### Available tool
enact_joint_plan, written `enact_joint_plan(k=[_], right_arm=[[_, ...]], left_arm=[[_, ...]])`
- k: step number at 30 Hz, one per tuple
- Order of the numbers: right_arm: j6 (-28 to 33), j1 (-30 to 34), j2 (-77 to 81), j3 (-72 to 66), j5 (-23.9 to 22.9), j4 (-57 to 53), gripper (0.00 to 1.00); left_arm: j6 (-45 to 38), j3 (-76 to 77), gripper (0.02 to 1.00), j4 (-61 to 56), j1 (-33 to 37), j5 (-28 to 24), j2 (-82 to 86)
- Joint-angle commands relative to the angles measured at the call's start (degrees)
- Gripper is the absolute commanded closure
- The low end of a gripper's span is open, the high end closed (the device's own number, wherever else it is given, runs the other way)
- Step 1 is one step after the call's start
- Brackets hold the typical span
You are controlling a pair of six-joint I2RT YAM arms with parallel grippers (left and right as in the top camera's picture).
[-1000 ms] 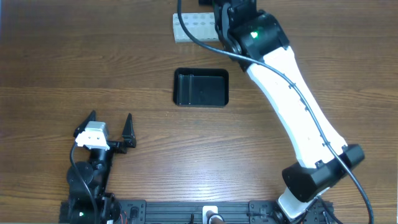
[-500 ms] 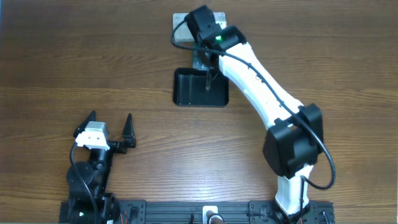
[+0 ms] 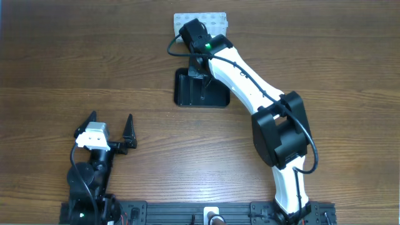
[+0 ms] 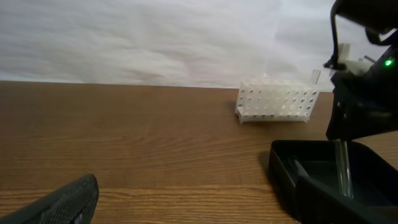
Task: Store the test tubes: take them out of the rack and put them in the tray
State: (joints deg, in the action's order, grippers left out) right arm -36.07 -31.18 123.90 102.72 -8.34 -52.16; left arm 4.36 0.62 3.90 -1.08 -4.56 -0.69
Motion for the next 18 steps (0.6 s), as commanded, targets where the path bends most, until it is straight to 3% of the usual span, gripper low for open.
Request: enact_joint_plan(k=[1,6,11,18], right_arm=[[-1.4,-0.4,2.0,-0.5,0.2,0.1,0.864],[-1.5,-0.5,2.8,-0.5,0.2,0.1,0.840],[-1.4,-0.7,2.8,-0.5,0.2,0.4,0.689],[-0.4,-1.3,2.6,-0.4,0.1,1.6,0.623]], left_arm=[[0.8,-0.3,0.018,0.1,0.2,-1.0,0.3],[0.8,-0.3,0.018,0.1,0.2,-1.0,0.3],[0.8,-0.3,0.018,0.2,0.2,-1.0,0.3],[0.8,-0.3,0.020,0.1,0.2,-1.0,0.3]])
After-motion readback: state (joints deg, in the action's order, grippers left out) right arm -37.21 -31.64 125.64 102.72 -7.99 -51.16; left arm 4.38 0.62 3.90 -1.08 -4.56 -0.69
